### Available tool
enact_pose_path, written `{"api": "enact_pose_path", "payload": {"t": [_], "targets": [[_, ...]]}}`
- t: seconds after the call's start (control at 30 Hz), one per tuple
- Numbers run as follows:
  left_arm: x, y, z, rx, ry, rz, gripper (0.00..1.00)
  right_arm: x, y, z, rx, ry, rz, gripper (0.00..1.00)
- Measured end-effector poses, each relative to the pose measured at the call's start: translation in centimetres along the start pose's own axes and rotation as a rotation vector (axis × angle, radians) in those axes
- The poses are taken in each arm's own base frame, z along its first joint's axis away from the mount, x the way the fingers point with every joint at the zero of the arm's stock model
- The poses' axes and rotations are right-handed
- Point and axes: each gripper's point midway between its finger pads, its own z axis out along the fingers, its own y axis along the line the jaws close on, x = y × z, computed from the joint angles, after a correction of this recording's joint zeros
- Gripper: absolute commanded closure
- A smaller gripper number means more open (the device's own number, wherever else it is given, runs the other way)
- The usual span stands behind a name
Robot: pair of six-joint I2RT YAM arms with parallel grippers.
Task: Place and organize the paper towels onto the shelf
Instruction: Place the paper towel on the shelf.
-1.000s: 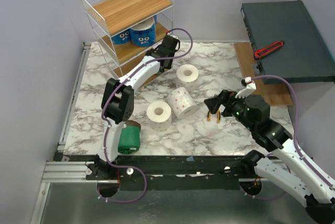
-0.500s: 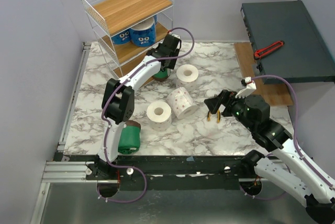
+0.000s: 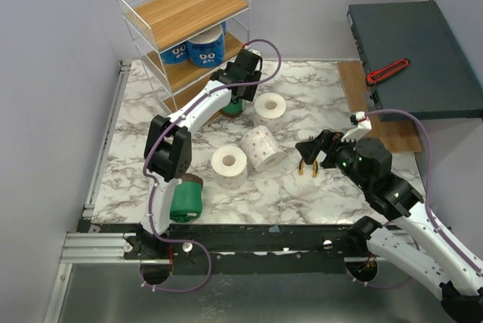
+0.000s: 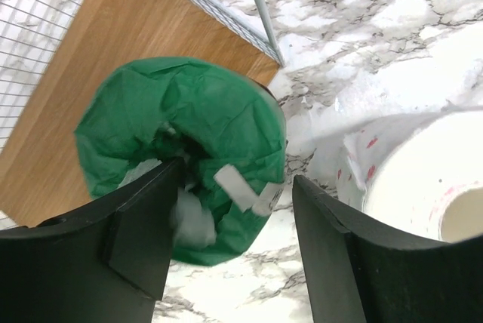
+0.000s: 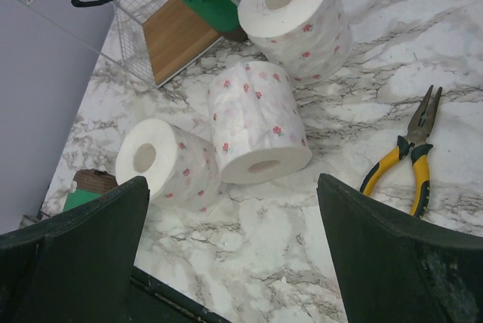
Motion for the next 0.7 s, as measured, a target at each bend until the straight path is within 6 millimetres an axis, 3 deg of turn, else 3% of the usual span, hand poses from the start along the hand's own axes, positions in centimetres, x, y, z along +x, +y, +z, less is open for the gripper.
{"api": "enact_pose_path", "payload": {"t": [0.4,0.57,0.7], "targets": [[-4.2,1.7,-7.0,-0.007,-0.15,-0.032,0.33,-0.6,0.3,-0.7,-0.017,-0.025,0.005,0.05],[-2.3,0.6,-7.7,0.005,-0.137,-0.004,0.5,-0.7,0.3,-0.9,-0.022,-0.033,0.007,0.05],[0.9,-0.7,-7.4,0.02,-0.101,0.042,0.71,-0.4,0.1,-0.9,-0.018,-0.027,0.007,0.05]]}}
